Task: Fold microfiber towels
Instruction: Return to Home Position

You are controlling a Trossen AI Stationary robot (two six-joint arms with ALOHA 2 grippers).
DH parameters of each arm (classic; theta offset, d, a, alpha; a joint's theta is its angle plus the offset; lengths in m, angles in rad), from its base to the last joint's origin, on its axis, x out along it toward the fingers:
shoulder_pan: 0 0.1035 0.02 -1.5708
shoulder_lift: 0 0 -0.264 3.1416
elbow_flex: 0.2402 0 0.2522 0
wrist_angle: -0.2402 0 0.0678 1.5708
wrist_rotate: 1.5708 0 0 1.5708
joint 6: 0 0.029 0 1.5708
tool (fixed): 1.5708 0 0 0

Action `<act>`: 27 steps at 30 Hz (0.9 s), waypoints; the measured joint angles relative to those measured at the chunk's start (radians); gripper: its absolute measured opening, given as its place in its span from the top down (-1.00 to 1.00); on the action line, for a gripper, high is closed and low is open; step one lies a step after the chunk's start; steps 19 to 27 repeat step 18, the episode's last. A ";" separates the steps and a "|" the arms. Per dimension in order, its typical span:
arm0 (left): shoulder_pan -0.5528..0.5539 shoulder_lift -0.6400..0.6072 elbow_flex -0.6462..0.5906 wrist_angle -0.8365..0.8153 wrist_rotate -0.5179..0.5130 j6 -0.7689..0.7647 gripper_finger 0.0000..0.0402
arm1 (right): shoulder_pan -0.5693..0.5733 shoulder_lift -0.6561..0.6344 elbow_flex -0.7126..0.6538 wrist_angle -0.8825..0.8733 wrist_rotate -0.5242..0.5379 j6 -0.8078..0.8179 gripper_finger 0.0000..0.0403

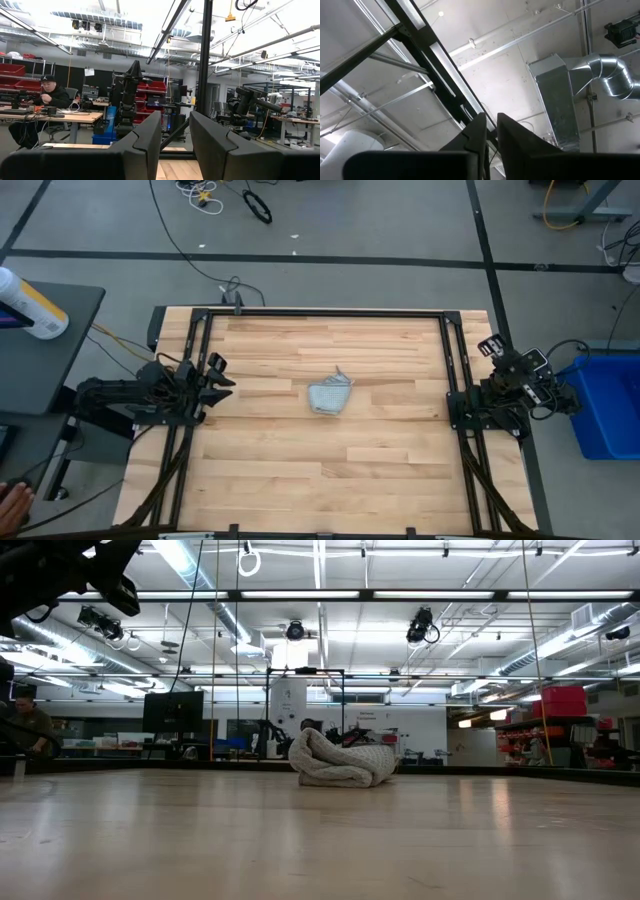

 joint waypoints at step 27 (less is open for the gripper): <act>0.000 0.000 0.000 0.000 0.000 0.000 0.45 | 0.000 0.000 0.000 0.000 0.000 0.000 0.17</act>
